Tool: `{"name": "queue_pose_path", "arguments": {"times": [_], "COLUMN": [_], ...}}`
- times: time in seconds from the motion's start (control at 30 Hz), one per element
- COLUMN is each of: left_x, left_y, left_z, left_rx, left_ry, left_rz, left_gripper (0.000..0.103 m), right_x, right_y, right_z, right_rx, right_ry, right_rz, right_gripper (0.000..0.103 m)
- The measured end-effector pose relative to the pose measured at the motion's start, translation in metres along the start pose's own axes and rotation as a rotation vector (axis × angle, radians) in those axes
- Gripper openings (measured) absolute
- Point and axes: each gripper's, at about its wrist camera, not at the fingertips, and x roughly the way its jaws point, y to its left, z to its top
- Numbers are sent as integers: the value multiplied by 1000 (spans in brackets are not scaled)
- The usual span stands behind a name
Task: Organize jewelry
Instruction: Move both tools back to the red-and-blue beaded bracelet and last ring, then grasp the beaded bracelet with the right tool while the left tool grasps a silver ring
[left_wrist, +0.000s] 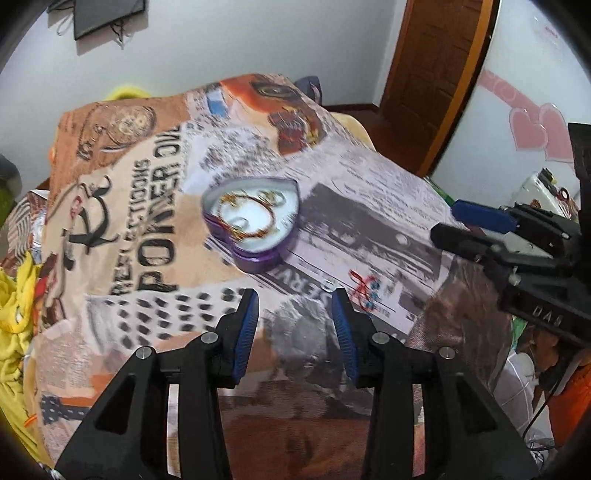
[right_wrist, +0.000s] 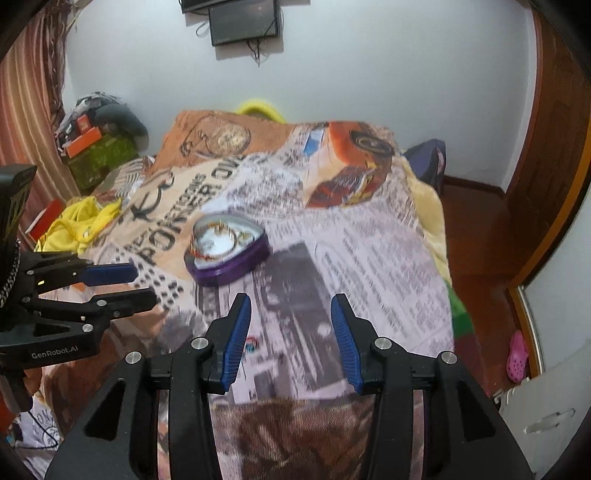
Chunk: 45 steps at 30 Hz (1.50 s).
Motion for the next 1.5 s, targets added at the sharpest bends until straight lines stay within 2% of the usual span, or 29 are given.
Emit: {"name": "queue_pose_path", "arguments": {"times": [0.23, 0.6, 1.0, 1.03, 1.07, 1.13, 1.23, 1.33, 1.4, 1.5], "left_x": [22, 27, 36, 36, 37, 38, 41, 44, 46, 51], "left_y": [-14, 6, 11, 10, 9, 8, 6, 2, -2, -8], "left_z": [-8, -22, -24, -24, -23, -22, -18, -15, -13, -9], "left_rx": [19, -24, -44, -42, -40, -37, -32, -21, -13, 5], "left_ry": [37, 67, 75, 75, 75, 77, 77, 76, 72, 76], "left_rz": [0, 16, 11, 10, 9, 2, -15, -31, -37, -52], "left_gripper": [40, 40, 40, 40, 40, 40, 40, 40, 39, 31], "right_x": [16, 48, 58, 57, 58, 59, 58, 56, 54, 51], "right_y": [0, 24, 40, 39, 40, 38, 33, 31, 26, 20], "right_z": [-22, -34, -43, -43, -42, -42, -41, -39, -37, -34], "right_rx": [17, 0, -101, -102, -105, -106, -90, -77, -55, -45], "right_ry": [69, 146, 133, 129, 127, 126, 123, 111, 108, 91], "right_rz": [39, 118, 75, 71, 65, 64, 84, 86, 100, 91], "right_gripper": [41, 41, 41, 35, 25, 18, 16, 7, 7, 7]}}
